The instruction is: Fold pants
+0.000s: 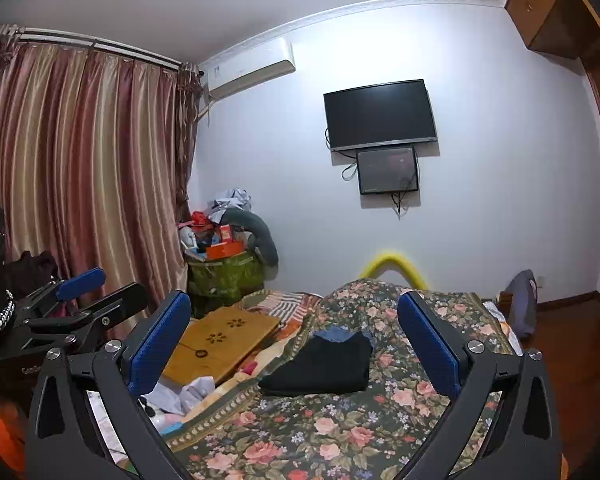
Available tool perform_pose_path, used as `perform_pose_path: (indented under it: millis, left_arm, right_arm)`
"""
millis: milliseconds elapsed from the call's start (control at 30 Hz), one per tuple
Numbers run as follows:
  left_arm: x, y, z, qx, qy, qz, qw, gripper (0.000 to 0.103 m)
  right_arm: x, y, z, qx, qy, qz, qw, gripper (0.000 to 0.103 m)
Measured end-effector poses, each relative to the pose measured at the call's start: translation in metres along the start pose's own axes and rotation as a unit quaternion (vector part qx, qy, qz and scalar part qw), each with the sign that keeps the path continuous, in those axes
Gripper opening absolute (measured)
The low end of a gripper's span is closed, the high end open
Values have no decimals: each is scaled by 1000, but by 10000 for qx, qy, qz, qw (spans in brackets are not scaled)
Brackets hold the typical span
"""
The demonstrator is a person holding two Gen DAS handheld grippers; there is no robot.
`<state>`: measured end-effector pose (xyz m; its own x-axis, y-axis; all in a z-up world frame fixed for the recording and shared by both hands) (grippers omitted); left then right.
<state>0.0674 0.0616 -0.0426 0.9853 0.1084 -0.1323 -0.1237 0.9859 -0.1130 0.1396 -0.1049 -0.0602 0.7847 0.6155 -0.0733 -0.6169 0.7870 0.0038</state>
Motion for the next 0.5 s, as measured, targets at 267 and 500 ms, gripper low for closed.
perform_pose_path:
  millis: [267,500]
  left_arm:
    - [6,1,-5,-15,61,33,10000,102]
    - [11,2,-9,-29,130,9,9999,102]
  right_arm:
    - [-1,1,-2,-8,60,15,10000,103]
    - [-3,1,-3,3,98,-4,10000,103]
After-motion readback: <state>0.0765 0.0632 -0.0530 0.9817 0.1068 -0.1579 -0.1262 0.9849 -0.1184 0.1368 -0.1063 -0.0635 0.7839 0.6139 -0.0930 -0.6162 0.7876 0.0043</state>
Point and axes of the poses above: each gripper's, at about its wrist camera, not at the fingertips, and x roughly the way its jaws point, y to its left, z to its top, the point moved 6 cm from there along x, roughly the way its jaws point, and after that the axes turned 6 degrees about -x, right-handed, at the moved point
